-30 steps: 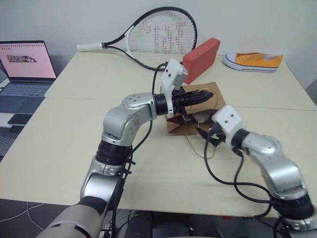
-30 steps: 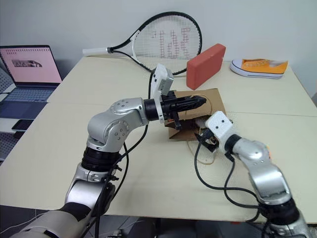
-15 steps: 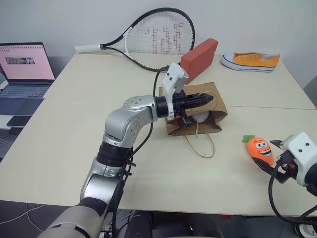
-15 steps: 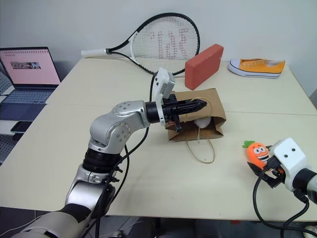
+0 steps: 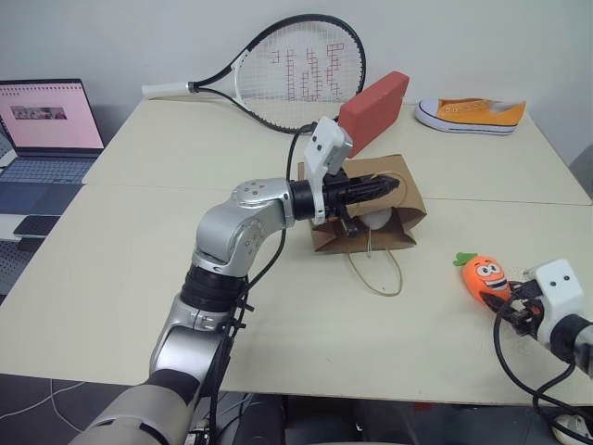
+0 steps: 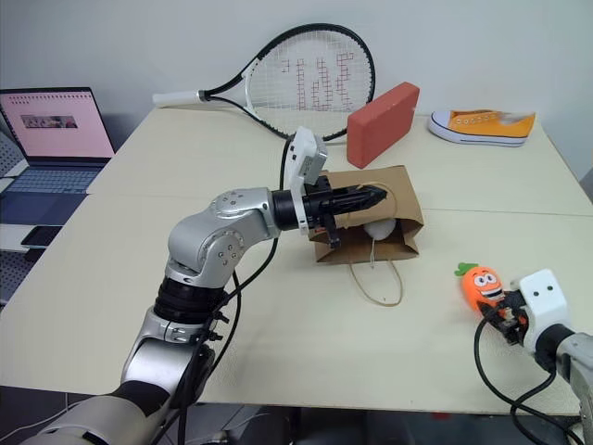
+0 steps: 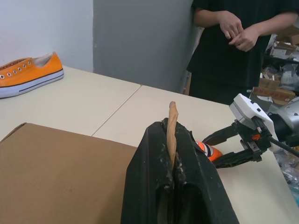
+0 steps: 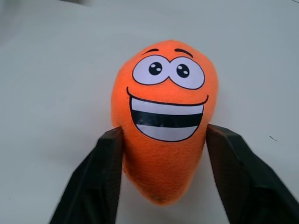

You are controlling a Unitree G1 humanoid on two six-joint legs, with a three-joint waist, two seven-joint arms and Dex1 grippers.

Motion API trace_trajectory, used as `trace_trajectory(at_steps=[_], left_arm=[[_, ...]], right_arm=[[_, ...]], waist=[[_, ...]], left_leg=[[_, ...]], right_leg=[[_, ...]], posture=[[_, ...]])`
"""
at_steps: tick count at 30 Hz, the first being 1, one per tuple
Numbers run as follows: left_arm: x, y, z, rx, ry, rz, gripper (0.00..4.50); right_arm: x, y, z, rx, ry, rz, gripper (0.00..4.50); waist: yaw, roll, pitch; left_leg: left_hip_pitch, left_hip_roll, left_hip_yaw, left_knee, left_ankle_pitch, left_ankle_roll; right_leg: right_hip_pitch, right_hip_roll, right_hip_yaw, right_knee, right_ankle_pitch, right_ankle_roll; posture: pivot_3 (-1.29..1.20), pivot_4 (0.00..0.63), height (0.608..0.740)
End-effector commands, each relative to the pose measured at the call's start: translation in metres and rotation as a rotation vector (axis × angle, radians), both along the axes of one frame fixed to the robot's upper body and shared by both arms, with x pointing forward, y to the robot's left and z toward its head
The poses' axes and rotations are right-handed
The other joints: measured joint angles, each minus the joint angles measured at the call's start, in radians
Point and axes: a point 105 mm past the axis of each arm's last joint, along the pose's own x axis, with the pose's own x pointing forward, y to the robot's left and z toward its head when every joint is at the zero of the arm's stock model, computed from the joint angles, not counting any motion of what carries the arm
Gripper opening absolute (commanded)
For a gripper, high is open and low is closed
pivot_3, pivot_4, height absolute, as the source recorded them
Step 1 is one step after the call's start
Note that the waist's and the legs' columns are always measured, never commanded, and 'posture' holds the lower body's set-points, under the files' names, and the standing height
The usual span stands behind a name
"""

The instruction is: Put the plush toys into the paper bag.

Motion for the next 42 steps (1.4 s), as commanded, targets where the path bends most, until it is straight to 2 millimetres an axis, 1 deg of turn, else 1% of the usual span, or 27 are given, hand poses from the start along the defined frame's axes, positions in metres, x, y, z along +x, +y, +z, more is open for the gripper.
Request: trace_trajectory(at_steps=[1, 4, 5, 8, 12, 15, 18, 20, 21, 23, 26, 27, 31, 36, 42], left_arm=[[-0.004, 0.002, 0.010, -0.020, -0.049, 0.000, 0.00], [-0.003, 0.003, 0.009, -0.021, -0.047, 0.003, 0.00], [-0.003, 0.004, 0.010, -0.023, -0.043, 0.006, 0.00], [-0.001, 0.007, 0.012, -0.028, -0.039, 0.010, 0.00], [-0.001, 0.009, 0.017, -0.038, -0.030, 0.001, 0.00], [-0.003, 0.008, 0.019, -0.042, -0.026, -0.011, 0.00], [-0.003, 0.008, 0.024, -0.045, -0.027, -0.019, 0.00], [-0.003, 0.008, 0.026, -0.048, -0.030, -0.020, 0.00], [-0.004, 0.008, 0.028, -0.050, -0.030, -0.022, 0.00], [-0.005, 0.008, 0.030, -0.052, -0.031, -0.026, 0.00], [-0.009, 0.007, 0.031, -0.052, -0.029, -0.040, 0.00], [-0.010, 0.007, 0.031, -0.051, -0.029, -0.043, 0.00], [-0.012, 0.007, 0.029, -0.042, -0.025, -0.046, 0.00], [-0.014, 0.007, 0.027, -0.039, -0.021, -0.046, 0.00], [-0.016, 0.004, 0.025, -0.041, -0.010, -0.048, 0.00]], right_arm=[[0.002, -0.002, 0.008, -0.026, -0.027, 0.005, 1.06], [0.003, 0.001, 0.013, -0.032, -0.040, 0.025, 0.08], [0.004, 0.004, 0.017, -0.036, -0.049, 0.046, 0.03], [0.003, 0.024, 0.034, -0.028, -0.069, 0.142, 0.03], [-0.001, 0.069, 0.054, 0.008, -0.078, 0.337, 0.03], [0.000, 0.103, 0.067, 0.060, -0.106, 0.437, 0.03], [0.003, 0.132, 0.069, 0.125, -0.113, 0.494, 0.03], [0.007, 0.146, 0.067, 0.154, -0.108, 0.507, 0.03], [0.013, 0.153, 0.064, 0.165, -0.111, 0.501, 0.03], [0.022, 0.163, 0.060, 0.171, -0.116, 0.491, 0.03], [0.045, 0.178, 0.056, 0.183, -0.155, 0.440, 0.03], [0.050, 0.180, 0.056, 0.180, -0.166, 0.428, 0.03], [0.066, 0.192, 0.054, 0.192, -0.197, 0.395, 0.03], [0.084, 0.200, 0.057, 0.208, -0.249, 0.348, 0.03], [0.103, 0.214, 0.057, 0.233, -0.278, 0.318, 0.03]], waist=[[0.000, 0.000, 0.000], [0.000, 0.000, 0.000], [0.000, 0.000, 0.000], [-0.001, 0.000, 0.000], [-0.003, 0.000, 0.000], [-0.003, 0.000, 0.000], [0.000, -0.001, 0.000], [0.000, 0.000, 0.000], [0.000, 0.000, 0.000], [0.000, 0.000, 0.000], [-0.001, 0.000, 0.000], [-0.002, 0.000, 0.000], [-0.002, 0.000, 0.000], [-0.003, 0.000, 0.000], [-0.004, 0.000, 0.000]], left_leg=[[0.000, 0.000, 0.000, 0.000, 0.000, 0.000], [0.000, 0.000, 0.000, 0.000, 0.000, 0.000], [0.000, 0.000, 0.000, 0.000, 0.000, 0.000], [0.000, 0.000, 0.000, 0.000, 0.000, 0.000], [0.000, 0.000, 0.000, 0.000, 0.000, 0.000], [0.000, 0.000, -0.001, 0.000, 0.000, 0.000], [-0.001, 0.000, -0.002, 0.000, 0.000, 0.000], [-0.001, 0.000, -0.002, 0.000, 0.000, 0.000], [-0.001, 0.000, -0.002, 0.000, 0.000, 0.000], [-0.001, 0.000, -0.003, 0.000, 0.000, 0.000], [-0.001, 0.000, -0.003, -0.001, 0.000, 0.000], [-0.001, 0.000, -0.003, -0.001, 0.000, 0.000], [-0.001, 0.000, -0.003, -0.002, 0.000, 0.000], [-0.001, 0.000, -0.003, -0.002, 0.000, 0.000], [0.000, 0.000, -0.003, -0.003, 0.000, 0.000]], right_leg=[[0.000, 0.000, 0.000, 0.000, 0.000, 0.000], [0.000, 0.000, 0.000, 0.000, 0.000, 0.000], [0.000, 0.000, 0.000, 0.000, 0.000, 0.000], [0.000, 0.000, 0.000, 0.000, 0.000, 0.000], [0.000, 0.000, 0.000, 0.001, 0.000, 0.000], [0.000, 0.000, -0.001, 0.000, 0.000, 0.000], [0.000, 0.000, -0.001, 0.000, 0.000, 0.000], [0.000, 0.000, -0.002, 0.000, 0.000, 0.000], [-0.001, 0.000, -0.002, 0.000, 0.000, 0.000], [-0.001, 0.000, -0.002, 0.000, 0.000, 0.000], [-0.001, 0.000, -0.002, 0.000, 0.000, 0.000], [-0.001, 0.000, -0.002, 0.000, 0.000, 0.000], [-0.001, 0.000, -0.002, 0.000, 0.000, -0.001], [-0.002, 0.000, -0.002, 0.001, 0.000, -0.001], [-0.002, 0.001, -0.002, 0.001, 0.000, -0.001]], posture=[[0.00, 0.150, 0.740], [0.00, 0.150, 0.740], [0.00, 0.150, 0.740], [0.00, 0.150, 0.740], [0.00, 0.150, 0.740], [0.00, 0.150, 0.740], [0.00, 0.150, 0.740], [0.00, 0.150, 0.740], [0.00, 0.150, 0.740], [0.00, 0.150, 0.740], [0.00, 0.150, 0.740], [0.00, 0.150, 0.740], [0.00, 0.150, 0.740], [0.00, 0.150, 0.740], [0.00, 0.150, 0.740]])
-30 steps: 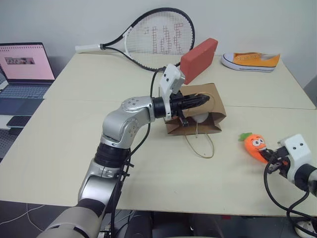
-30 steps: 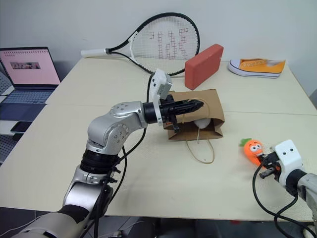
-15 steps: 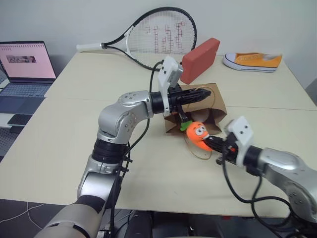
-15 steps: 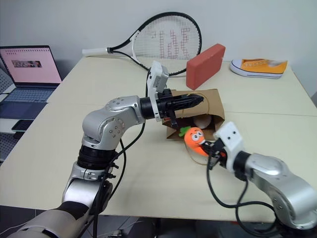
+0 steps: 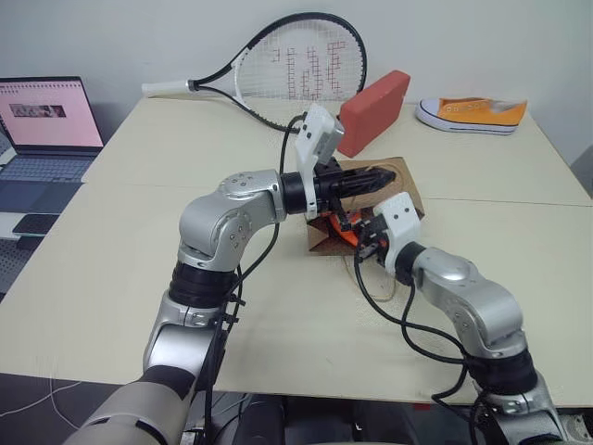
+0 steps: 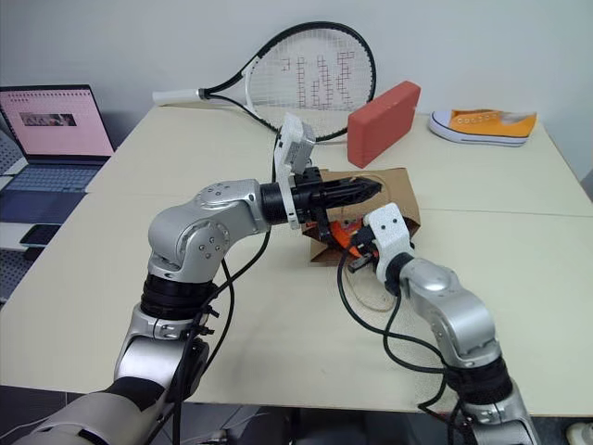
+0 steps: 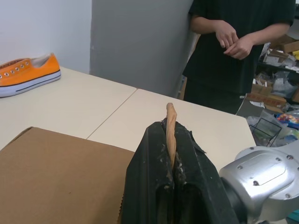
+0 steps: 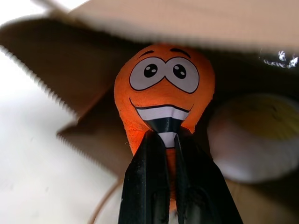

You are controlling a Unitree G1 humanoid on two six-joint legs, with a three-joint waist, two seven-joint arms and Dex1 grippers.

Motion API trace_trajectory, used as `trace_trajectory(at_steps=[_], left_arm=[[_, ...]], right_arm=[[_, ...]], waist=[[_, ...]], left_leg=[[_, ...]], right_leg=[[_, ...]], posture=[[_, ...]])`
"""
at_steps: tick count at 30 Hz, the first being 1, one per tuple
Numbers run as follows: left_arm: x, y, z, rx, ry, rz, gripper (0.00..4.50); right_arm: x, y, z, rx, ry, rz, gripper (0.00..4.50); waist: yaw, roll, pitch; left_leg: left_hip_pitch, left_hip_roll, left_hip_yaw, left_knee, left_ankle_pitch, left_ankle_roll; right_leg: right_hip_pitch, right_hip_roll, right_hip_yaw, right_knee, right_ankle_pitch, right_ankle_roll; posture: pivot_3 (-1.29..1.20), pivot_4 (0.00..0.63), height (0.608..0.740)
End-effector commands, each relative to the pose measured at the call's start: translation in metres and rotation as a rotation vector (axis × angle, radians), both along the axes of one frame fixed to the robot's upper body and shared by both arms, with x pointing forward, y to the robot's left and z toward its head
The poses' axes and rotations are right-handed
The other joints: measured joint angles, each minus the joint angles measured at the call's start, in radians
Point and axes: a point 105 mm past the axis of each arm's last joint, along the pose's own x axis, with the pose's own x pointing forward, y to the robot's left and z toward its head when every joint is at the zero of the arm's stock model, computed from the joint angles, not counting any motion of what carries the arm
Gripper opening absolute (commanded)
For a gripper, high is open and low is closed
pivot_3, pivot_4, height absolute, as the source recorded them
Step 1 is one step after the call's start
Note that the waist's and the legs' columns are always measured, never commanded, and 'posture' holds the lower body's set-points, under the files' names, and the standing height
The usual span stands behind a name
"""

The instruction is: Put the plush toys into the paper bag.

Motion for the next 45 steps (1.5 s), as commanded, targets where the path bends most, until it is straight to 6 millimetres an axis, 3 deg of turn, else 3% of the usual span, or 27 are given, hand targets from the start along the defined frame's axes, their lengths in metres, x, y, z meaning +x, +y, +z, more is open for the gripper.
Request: trace_trajectory(at_steps=[1, 5, 8, 18, 21, 26, 32, 39, 45], left_arm=[[-0.009, -0.004, 0.011, -0.025, -0.042, -0.026, 0.00], [-0.008, -0.005, 0.011, -0.027, -0.040, -0.026, 0.00], [-0.008, -0.005, 0.011, -0.029, -0.038, -0.023, 0.00], [-0.004, -0.005, 0.008, -0.028, -0.033, -0.008, 0.00], [-0.003, -0.006, 0.007, -0.028, -0.033, -0.006, 0.00], [-0.002, -0.008, 0.006, -0.024, -0.038, -0.003, 0.00], [-0.002, -0.008, 0.005, -0.026, -0.041, -0.001, 0.00], [-0.002, -0.006, 0.004, -0.027, -0.040, 0.001, 0.00], [-0.002, -0.008, 0.004, -0.023, -0.046, -0.002, 0.00]], right_arm=[[0.009, 0.008, 0.010, 0.012, -0.060, -0.016, 0.03], [0.015, 0.009, 0.007, 0.022, -0.084, -0.053, 0.03], [0.016, 0.008, 0.006, 0.019, -0.110, -0.060, 0.76], [-0.001, 0.004, 0.016, -0.008, -0.153, -0.013, 4.44], [-0.013, 0.002, 0.025, -0.009, -0.157, 0.040, 4.44], [-0.051, 0.003, 0.033, -0.034, -0.112, 0.248, 4.44], [-0.101, -0.019, 0.030, -0.105, -0.051, 0.455, 4.44], [-0.086, -0.070, -0.011, -0.173, 0.076, 0.195, 4.44], [-0.054, -0.078, -0.049, -0.134, 0.119, -0.012, 4.44]], waist=[[0.000, 0.000, 0.000], [0.000, 0.000, 0.000], [0.000, 0.000, 0.000], [0.000, 0.000, 0.000], [0.000, 0.000, 0.000], [0.001, 0.000, 0.000], [0.003, 0.000, 0.000], [0.001, 0.000, 0.000], [0.001, 0.000, 0.000]], left_leg=[[0.000, 0.000, 0.000, 0.000, 0.000, 0.000], [0.000, 0.000, 0.000, -0.001, 0.000, 0.000], [0.000, 0.000, 0.000, -0.001, 0.000, 0.000], [0.000, 0.000, 0.000, -0.001, 0.000, 0.000], [0.000, 0.000, 0.000, -0.001, 0.000, 0.000], [0.000, 0.000, 0.000, -0.001, 0.000, 0.000], [-0.001, 0.000, 0.000, -0.001, 0.000, 0.000], [0.001, 0.000, 0.001, 0.000, 0.000, 0.000], [0.001, 0.000, 0.002, 0.000, 0.000, 0.000]], right_leg=[[-0.001, 0.000, 0.000, 0.000, 0.000, 0.000], [-0.001, 0.000, 0.000, 0.000, 0.000, 0.000], [-0.001, 0.000, 0.000, 0.000, 0.000, 0.000], [-0.001, 0.000, 0.000, 0.000, 0.000, 0.000], [-0.001, 0.000, 0.000, 0.000, 0.000, 0.000], [-0.001, 0.000, 0.000, 0.000, 0.000, 0.000], [0.000, 0.000, 0.000, -0.001, 0.000, 0.000], [0.001, 0.000, 0.001, -0.001, 0.000, 0.000], [0.001, 0.000, 0.001, -0.001, 0.000, 0.000]], posture=[[0.00, 0.150, 0.740], [0.00, 0.150, 0.740], [0.00, 0.150, 0.740], [0.00, 0.150, 0.740], [0.00, 0.150, 0.740], [0.00, 0.150, 0.740], [0.00, 0.150, 0.740], [0.00, 0.150, 0.740], [0.00, 0.150, 0.740]])
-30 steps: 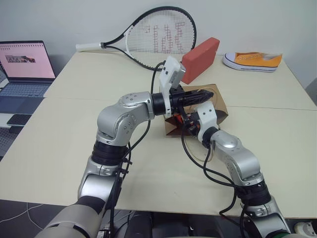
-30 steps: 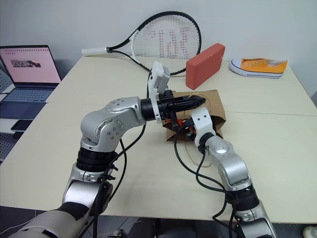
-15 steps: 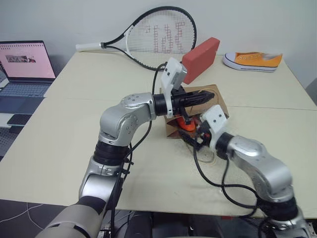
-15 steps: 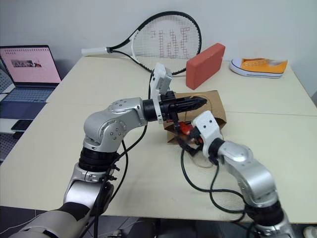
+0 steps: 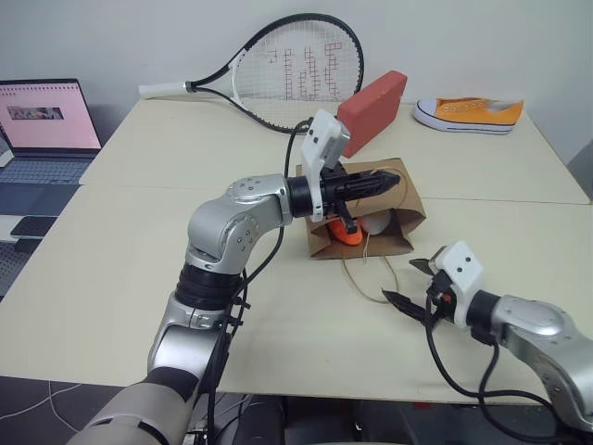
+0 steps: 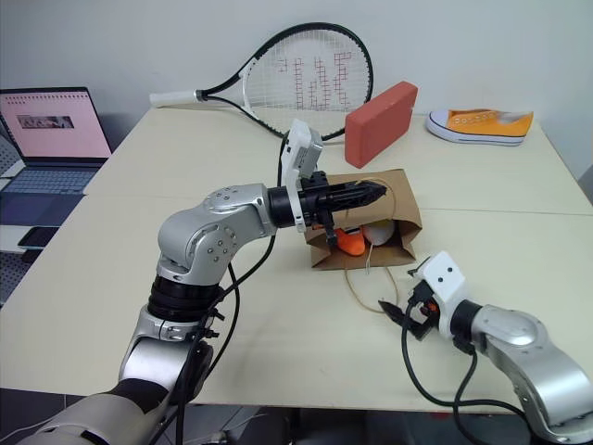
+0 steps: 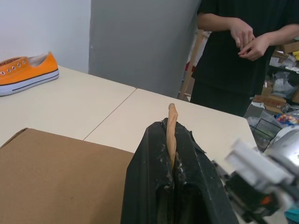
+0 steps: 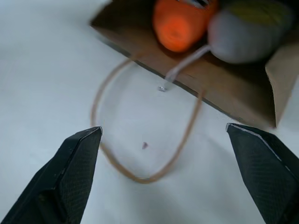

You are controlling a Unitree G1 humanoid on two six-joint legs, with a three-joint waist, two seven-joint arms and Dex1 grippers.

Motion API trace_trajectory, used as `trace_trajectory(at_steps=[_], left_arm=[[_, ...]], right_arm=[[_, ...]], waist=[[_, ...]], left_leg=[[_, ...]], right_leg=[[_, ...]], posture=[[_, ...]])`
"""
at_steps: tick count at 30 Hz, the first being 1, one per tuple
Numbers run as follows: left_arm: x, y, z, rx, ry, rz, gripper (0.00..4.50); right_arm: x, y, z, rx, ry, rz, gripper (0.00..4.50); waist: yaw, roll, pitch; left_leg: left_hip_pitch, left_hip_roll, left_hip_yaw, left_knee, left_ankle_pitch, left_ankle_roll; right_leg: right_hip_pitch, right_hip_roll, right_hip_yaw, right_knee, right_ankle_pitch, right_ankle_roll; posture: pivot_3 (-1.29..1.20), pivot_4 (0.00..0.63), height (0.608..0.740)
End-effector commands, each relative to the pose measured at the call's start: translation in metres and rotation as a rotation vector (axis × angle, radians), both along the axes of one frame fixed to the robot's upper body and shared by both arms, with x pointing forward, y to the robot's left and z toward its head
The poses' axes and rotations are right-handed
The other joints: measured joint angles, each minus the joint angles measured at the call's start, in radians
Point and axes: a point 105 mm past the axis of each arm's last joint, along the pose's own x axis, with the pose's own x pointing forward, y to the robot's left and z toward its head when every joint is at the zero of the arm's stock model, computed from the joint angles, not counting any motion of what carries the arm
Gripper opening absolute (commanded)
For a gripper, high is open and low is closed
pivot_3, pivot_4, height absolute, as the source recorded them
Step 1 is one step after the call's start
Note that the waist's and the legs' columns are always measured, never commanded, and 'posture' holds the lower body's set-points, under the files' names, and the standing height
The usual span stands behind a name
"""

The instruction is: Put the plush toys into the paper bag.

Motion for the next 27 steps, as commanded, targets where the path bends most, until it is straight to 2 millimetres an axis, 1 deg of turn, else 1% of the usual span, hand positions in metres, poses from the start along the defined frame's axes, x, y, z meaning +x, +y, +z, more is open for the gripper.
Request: trace_trajectory(at_steps=[1, 2, 3, 5, 9, 13, 14, 15, 17, 18, 21, 23, 27], left_arm=[[-0.005, -0.002, 0.009, -0.021, -0.052, -0.013, 0.00], [-0.005, -0.002, 0.009, -0.019, -0.054, -0.012, 0.00], [-0.005, -0.002, 0.009, -0.018, -0.055, -0.011, 0.00], [-0.005, 0.001, 0.009, -0.015, -0.054, -0.006, 0.00], [-0.003, 0.003, 0.008, -0.012, -0.055, 0.002, 0.00], [-0.003, 0.004, 0.008, -0.006, -0.059, 0.005, 0.00], [-0.002, 0.005, 0.007, -0.003, -0.060, 0.008, 0.00], [-0.002, 0.006, 0.007, -0.001, -0.061, 0.009, 0.00], [0.000, 0.010, 0.008, 0.006, -0.069, 0.016, 0.00], [0.002, 0.013, 0.012, 0.004, -0.092, 0.032, 0.00], [0.012, 0.026, 0.029, 0.010, -0.168, 0.073, 0.00], [0.015, 0.031, 0.036, 0.023, -0.203, 0.082, 0.00], [0.024, 0.045, 0.057, 0.066, -0.298, 0.106, 0.00]], right_arm=[[0.015, 0.000, -0.007, 0.000, -0.045, -0.091, 4.44], [0.016, 0.000, -0.011, -0.001, -0.042, -0.112, 4.44], [0.017, 0.000, -0.014, 0.002, -0.040, -0.126, 4.06], [0.015, 0.003, -0.013, 0.024, -0.040, -0.121, 3.51], [0.012, 0.007, -0.007, 0.036, -0.053, -0.086, 1.99], [0.013, 0.009, 0.001, 0.021, -0.085, -0.070, 0.47], [0.013, 0.011, 0.006, 0.028, -0.099, -0.066, 0.11], [0.013, 0.013, 0.009, 0.035, -0.107, -0.063, 0.02], [0.013, 0.014, 0.019, 0.055, -0.126, -0.059, 0.02], [0.013, 0.013, 0.027, 0.067, -0.137, -0.057, 0.02], [0.010, 0.010, 0.059, 0.187, -0.152, -0.047, 0.02], [0.008, 0.007, 0.073, 0.241, -0.148, -0.040, 0.02], [0.002, -0.010, 0.109, 0.329, -0.156, -0.028, 0.02]], waist=[[0.001, 0.000, 0.000], [0.001, 0.000, 0.000], [0.001, 0.000, 0.000], [0.001, 0.000, 0.000], [0.001, 0.000, 0.000], [0.001, 0.000, 0.000], [0.000, 0.000, 0.000], [0.000, 0.000, 0.000], [0.000, 0.000, 0.000], [0.000, 0.000, 0.000], [0.000, 0.000, 0.000], [0.001, 0.000, 0.000], [0.002, 0.000, 0.000]], left_leg=[[0.000, 0.000, 0.000, 0.000, 0.000, 0.000], [0.000, 0.000, 0.000, 0.000, 0.000, 0.000], [-0.001, 0.000, 0.000, 0.000, 0.000, 0.000], [-0.001, 0.000, 0.000, 0.000, 0.000, 0.000], [0.000, 0.000, 0.000, 0.000, 0.000, 0.000], [0.000, 0.000, 0.000, 0.000, 0.000, 0.000], [0.000, 0.000, 0.000, 0.000, 0.000, 0.000], [0.000, 0.000, -0.001, 0.000, 0.000, 0.000], [0.000, 0.000, -0.001, 0.000, 0.000, 0.000], [0.000, 0.000, -0.001, 0.000, 0.000, 0.000], [0.000, 0.000, -0.001, 0.000, 0.000, 0.000], [-0.001, 0.000, -0.001, 0.000, 0.000, 0.000], [-0.001, 0.000, -0.002, -0.001, 0.000, 0.000]], right_leg=[[0.000, 0.000, 0.000, 0.000, 0.000, 0.000], [0.000, 0.000, 0.000, 0.000, 0.000, 0.000], [-0.001, 0.000, 0.000, 0.000, 0.000, 0.000], [-0.001, 0.000, 0.000, 0.000, 0.000, 0.000], [0.000, 0.000, 0.000, 0.000, 0.000, 0.000], [0.000, 0.000, 0.000, 0.000, 0.000, 0.000], [0.000, 0.000, 0.000, 0.000, 0.000, 0.000], [0.000, 0.000, 0.000, 0.000, 0.000, 0.000], [0.000, 0.000, 0.000, 0.000, 0.000, 0.000], [0.000, 0.000, 0.000, 0.000, 0.000, 0.000], [0.000, 0.000, 0.000, 0.000, 0.000, 0.000], [0.000, 0.000, 0.000, 0.000, 0.000, 0.000], [-0.001, 0.000, -0.001, 0.000, 0.000, 0.000]], posture=[[0.00, 0.150, 0.740], [0.00, 0.150, 0.740], [0.00, 0.150, 0.740], [0.00, 0.150, 0.740], [0.00, 0.150, 0.740], [0.00, 0.150, 0.740], [0.00, 0.150, 0.740], [0.00, 0.150, 0.740], [0.00, 0.150, 0.740], [0.00, 0.150, 0.740], [0.00, 0.150, 0.740], [0.00, 0.150, 0.740], [0.00, 0.150, 0.740]])
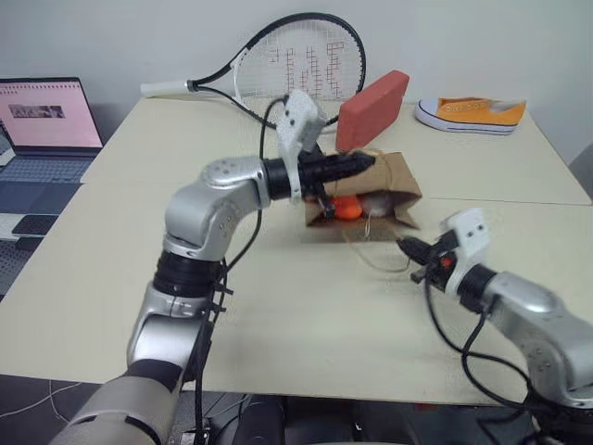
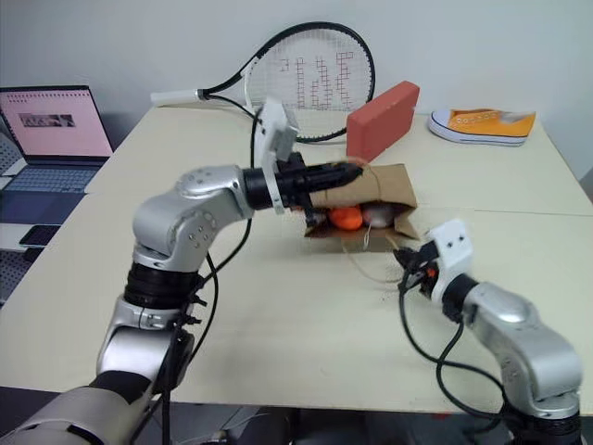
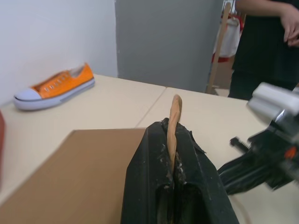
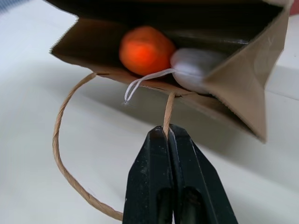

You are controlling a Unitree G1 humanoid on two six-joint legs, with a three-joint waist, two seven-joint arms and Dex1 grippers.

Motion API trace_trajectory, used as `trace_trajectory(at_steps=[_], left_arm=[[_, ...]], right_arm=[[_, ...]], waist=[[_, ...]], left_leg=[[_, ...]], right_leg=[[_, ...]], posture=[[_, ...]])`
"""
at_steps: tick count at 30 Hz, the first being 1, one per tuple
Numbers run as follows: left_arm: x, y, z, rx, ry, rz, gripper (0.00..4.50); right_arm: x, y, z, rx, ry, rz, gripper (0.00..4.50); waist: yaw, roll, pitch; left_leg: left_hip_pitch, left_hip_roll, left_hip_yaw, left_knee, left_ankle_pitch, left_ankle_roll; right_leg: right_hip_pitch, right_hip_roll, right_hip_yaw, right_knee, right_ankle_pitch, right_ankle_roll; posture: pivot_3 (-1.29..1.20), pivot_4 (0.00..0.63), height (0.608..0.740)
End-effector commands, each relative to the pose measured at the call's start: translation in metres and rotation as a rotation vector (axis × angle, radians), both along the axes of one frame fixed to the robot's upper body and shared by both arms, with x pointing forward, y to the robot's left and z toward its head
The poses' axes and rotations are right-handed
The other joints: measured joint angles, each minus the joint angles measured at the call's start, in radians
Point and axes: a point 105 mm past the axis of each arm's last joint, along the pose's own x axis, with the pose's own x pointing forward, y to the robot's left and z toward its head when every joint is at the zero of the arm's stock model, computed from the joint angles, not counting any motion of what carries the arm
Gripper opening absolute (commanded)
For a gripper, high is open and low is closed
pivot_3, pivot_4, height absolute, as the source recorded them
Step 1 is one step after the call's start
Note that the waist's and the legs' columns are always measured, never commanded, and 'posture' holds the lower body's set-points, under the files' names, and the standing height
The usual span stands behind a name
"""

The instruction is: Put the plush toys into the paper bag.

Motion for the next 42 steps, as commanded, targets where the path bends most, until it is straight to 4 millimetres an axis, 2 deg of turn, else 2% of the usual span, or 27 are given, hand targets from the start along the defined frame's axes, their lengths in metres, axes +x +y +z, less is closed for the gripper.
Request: trace_trajectory(at_steps=[1, 4, 8, 13, 17, 22, 32, 36, 42], left_arm=[[0.003, 0.009, 0.028, -0.001, -0.109, 0.003, 0.00], [0.004, 0.007, 0.041, 0.022, -0.151, -0.025, 0.00], [0.005, -0.004, 0.043, 0.041, -0.154, -0.073, 0.00], [0.002, -0.022, 0.049, 0.032, -0.137, -0.135, 0.00], [0.001, -0.028, 0.052, 0.047, -0.118, -0.170, 0.00], [0.007, -0.035, 0.055, 0.063, -0.102, -0.175, 0.00], [0.024, -0.057, 0.029, 0.083, -0.045, -0.183, 0.00], [0.009, -0.058, 0.030, 0.062, -0.022, -0.278, 0.91], [0.006, -0.043, 0.034, 0.043, -0.015, -0.289, 2.79]], right_arm=[[-0.011, -0.012, 0.033, 0.043, -0.040, 0.027, 0.02], [-0.019, -0.020, 0.055, 0.078, -0.047, 0.071, 0.02], [-0.024, -0.031, 0.073, 0.085, -0.041, 0.084, 0.02], [-0.037, -0.029, 0.082, 0.111, 0.015, 0.157, 0.02], [-0.045, -0.027, 0.089, 0.128, 0.072, 0.179, 0.02], [-0.042, -0.032, 0.104, 0.165, 0.094, 0.137, 0.02], [-0.016, -0.038, 0.088, 0.162, 0.120, 0.011, 0.02], [-0.019, -0.035, 0.090, 0.156, 0.107, 0.036, 0.97], [-0.024, -0.047, 0.099, 0.098, 0.070, 0.032, 3.20]], waist=[[0.000, 0.000, 0.000], [0.001, 0.000, 0.000], [0.003, 0.000, 0.000], [0.002, 0.000, 0.000], [0.000, 0.000, 0.000], [-0.004, -0.001, 0.001], [-0.001, -0.001, 0.001], [-0.002, -0.001, 0.001], [-0.002, -0.001, 0.001]], left_leg=[[0.000, 0.000, 0.000, 0.000, 0.000, 0.000], [0.000, 0.000, 0.000, 0.000, 0.000, 0.000], [0.000, 0.000, 0.000, -0.001, 0.000, 0.000], [-0.001, 0.000, 0.000, 0.000, 0.000, 0.000], [-0.001, 0.000, 0.001, -0.001, 0.000, 0.001], [-0.001, 0.000, 0.003, 0.000, 0.000, 0.001], [-0.003, 0.000, 0.002, 0.000, 0.000, 0.001], [-0.003, 0.000, 0.002, -0.001, 0.000, 0.001], [-0.003, 0.000, 0.003, -0.001, 0.000, 0.001]], right_leg=[[0.000, 0.000, 0.000, 0.000, 0.000, 0.000], [0.000, 0.000, 0.000, 0.000, 0.000, 0.000], [0.000, 0.000, 0.000, 0.000, 0.000, -0.001], [0.000, 0.000, 0.000, 0.000, 0.000, -0.001], [-0.001, 0.000, 0.000, 0.000, -0.001, -0.001], [-0.001, 0.000, 0.002, 0.000, -0.001, -0.001], [-0.002, 0.000, 0.002, -0.001, -0.001, -0.001], [-0.003, 0.000, 0.002, -0.001, -0.001, -0.001], [-0.003, 0.000, 0.002, -0.001, -0.001, -0.001]], posture=[[0.00, 0.150, 0.740], [0.00, 0.150, 0.740], [0.00, 0.150, 0.740], [0.00, 0.150, 0.740], [0.00, 0.150, 0.740], [0.00, 0.150, 0.740], [0.00, 0.150, 0.740], [0.00, 0.150, 0.740], [0.00, 0.150, 0.740]])
